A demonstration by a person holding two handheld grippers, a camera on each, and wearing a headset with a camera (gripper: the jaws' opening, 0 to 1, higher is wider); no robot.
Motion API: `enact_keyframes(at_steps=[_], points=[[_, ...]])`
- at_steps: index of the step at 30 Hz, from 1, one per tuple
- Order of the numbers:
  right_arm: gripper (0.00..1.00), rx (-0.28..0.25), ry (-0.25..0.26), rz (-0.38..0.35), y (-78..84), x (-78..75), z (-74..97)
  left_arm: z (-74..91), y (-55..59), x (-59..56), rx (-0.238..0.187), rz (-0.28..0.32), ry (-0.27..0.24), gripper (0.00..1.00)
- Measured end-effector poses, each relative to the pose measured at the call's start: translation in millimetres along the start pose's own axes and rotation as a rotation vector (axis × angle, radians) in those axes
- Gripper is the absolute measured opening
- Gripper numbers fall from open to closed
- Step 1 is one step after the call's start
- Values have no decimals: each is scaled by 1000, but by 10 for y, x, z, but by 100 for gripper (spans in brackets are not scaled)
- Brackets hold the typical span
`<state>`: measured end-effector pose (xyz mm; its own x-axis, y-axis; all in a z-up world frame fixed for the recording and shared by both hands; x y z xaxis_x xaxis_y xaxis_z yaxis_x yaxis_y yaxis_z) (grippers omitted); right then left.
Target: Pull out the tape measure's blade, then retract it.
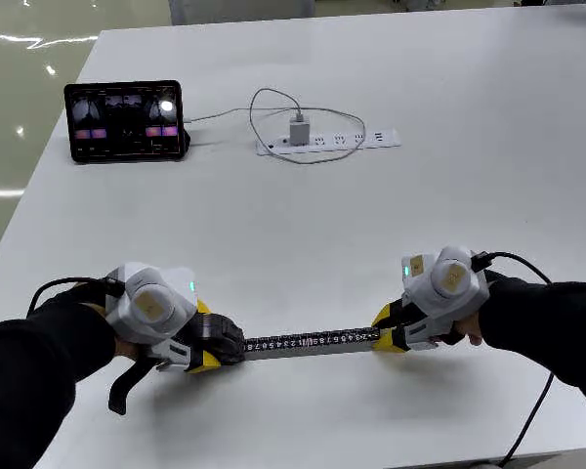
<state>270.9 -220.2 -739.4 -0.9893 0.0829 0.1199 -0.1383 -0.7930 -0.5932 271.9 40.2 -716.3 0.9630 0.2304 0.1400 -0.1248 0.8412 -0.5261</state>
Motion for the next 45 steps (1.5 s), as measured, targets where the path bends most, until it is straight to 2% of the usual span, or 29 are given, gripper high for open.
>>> enact_keyframes(at_steps=[45], points=[[10, 12, 23, -20, 219, -19, 152, 3, 3, -1, -1, 7, -9, 34]])
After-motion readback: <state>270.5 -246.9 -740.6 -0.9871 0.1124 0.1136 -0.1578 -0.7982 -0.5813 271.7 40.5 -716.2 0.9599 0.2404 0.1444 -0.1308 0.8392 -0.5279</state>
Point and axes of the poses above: the centre of the closed fingertips' face, and the gripper's own axes: z roughly backward along the fingers, x roughly to its left, y roughly out of its underside, the point moved 5 cm from there along z, roughly backward along the fingers, and after that the axes turned 4 degrees about -y, right-handed, at the moved point
